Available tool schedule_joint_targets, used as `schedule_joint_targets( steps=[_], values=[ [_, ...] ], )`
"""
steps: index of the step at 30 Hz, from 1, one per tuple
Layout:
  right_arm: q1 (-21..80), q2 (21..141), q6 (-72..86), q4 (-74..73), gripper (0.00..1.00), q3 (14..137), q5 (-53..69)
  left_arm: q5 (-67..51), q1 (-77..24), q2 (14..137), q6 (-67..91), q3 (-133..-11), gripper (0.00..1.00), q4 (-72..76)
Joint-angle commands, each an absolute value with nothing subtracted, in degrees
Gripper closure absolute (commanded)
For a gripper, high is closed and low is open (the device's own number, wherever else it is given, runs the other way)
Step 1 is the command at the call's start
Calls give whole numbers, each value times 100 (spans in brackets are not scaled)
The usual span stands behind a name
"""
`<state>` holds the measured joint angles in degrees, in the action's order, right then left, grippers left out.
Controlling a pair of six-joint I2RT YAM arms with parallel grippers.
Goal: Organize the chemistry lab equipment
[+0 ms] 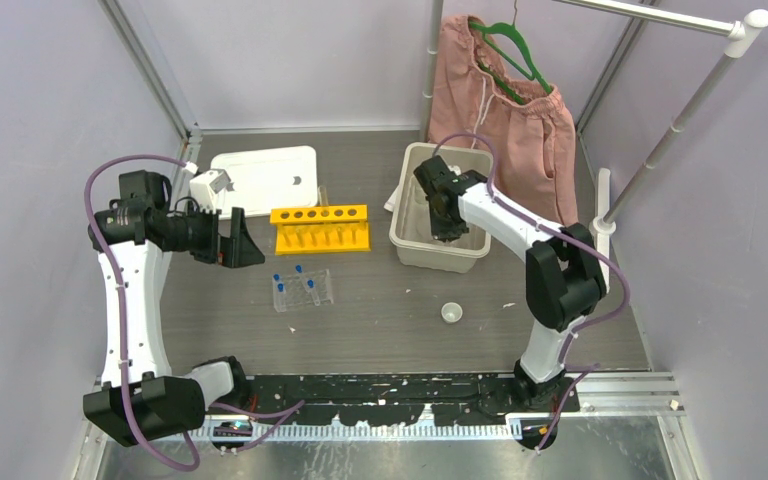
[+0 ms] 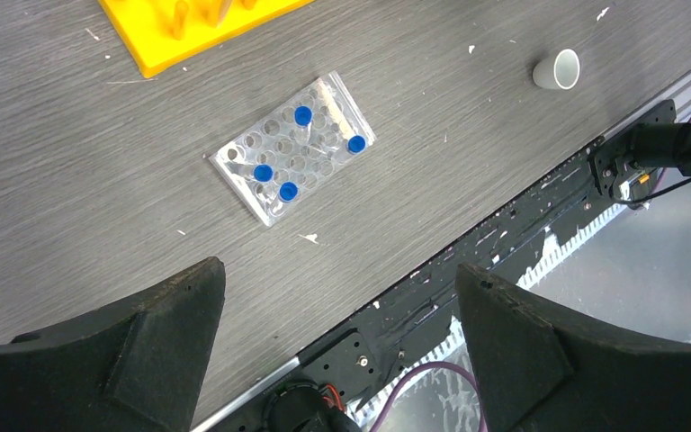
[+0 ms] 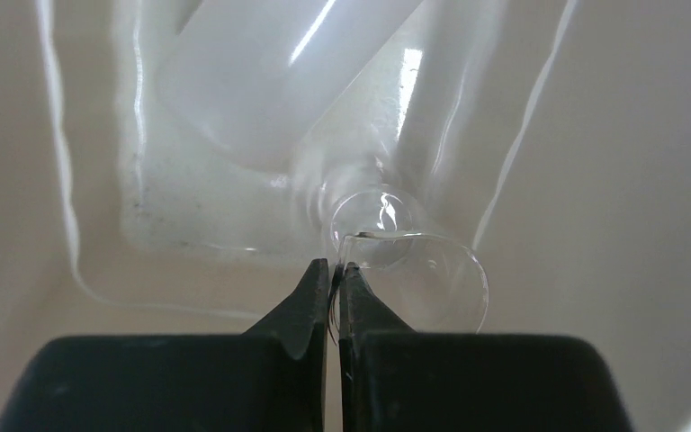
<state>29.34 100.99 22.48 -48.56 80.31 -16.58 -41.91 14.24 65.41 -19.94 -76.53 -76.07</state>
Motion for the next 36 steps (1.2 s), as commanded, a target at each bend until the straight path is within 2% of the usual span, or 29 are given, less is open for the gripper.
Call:
schedule_joint_targets(
  steps=[1,5,7,9,12,17,21,24,29,32,36],
  values=[
    [2849,10300,2160,-4561,99,7965,-1666,-4170,1416,6417,-2082,-7622,1,-7477],
    [2850,10376,2201,-4497,99,7941,-1784,-4116,1415,6404,-2114,-7603,1,-7471],
    [2841,10367,2211,-4474,94,7921,-1908,-4105,1417,6390,-2127,-7590,1,-7472],
    [2843,10324,2210,-4438,81,7883,-2002,-4095,1417,6390,-2116,-7577,1,-7460],
    [2847,10157,2221,-4349,69,7808,-2151,-4060,1422,6386,-2067,-7576,1,-7412],
    [2855,9615,2262,-4433,39,7899,-2276,-4091,1421,6385,-2048,-7617,0,-7409],
    [2939,8907,2304,-4530,24,8048,-2443,-4135,1417,6373,-2038,-7649,0,-7435],
    [3101,8324,2351,-4695,23,8191,-2616,-4143,1415,6365,-2030,-7645,1,-7440],
    [3643,7516,2495,-5081,29,8057,-2683,-4110,1416,6380,-2024,-7639,1,-7425],
    [4286,7236,2798,-5390,36,7693,-2692,-4090,1418,6410,-2001,-7653,1,-7389],
    [5268,7001,3574,-5379,37,6826,-2692,-4071,1416,6463,-1986,-7674,1,-7364]
  ],
)
